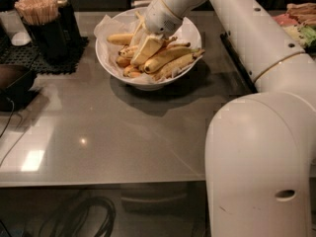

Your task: Pick banana from white bowl

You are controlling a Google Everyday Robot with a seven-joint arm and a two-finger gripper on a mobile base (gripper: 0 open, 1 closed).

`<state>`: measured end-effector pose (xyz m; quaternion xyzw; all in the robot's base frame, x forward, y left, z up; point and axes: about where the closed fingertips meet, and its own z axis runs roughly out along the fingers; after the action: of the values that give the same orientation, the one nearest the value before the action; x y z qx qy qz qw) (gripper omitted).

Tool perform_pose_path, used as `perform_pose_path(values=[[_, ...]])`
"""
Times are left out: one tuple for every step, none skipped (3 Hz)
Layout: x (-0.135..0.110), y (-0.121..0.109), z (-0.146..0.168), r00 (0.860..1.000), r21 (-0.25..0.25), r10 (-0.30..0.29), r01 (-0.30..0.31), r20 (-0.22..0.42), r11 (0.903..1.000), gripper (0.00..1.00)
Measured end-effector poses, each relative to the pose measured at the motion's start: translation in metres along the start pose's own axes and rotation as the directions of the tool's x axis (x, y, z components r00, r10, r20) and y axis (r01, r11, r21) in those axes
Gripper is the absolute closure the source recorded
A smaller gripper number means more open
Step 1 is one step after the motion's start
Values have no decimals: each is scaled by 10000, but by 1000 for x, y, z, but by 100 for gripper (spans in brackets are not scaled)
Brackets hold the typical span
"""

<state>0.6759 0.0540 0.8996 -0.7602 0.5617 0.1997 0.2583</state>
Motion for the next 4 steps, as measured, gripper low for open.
perform_pose_path(values=[[-2, 1, -9, 9996, 220, -186, 191, -200, 9996, 100], [-6, 2, -26, 9961, 592, -394, 441, -791, 9973, 100], [-13, 7, -53, 9895, 861, -526, 645, -1344, 9942, 100], [-19, 24, -77, 9966, 1088, -479, 550, -668, 9925, 100]])
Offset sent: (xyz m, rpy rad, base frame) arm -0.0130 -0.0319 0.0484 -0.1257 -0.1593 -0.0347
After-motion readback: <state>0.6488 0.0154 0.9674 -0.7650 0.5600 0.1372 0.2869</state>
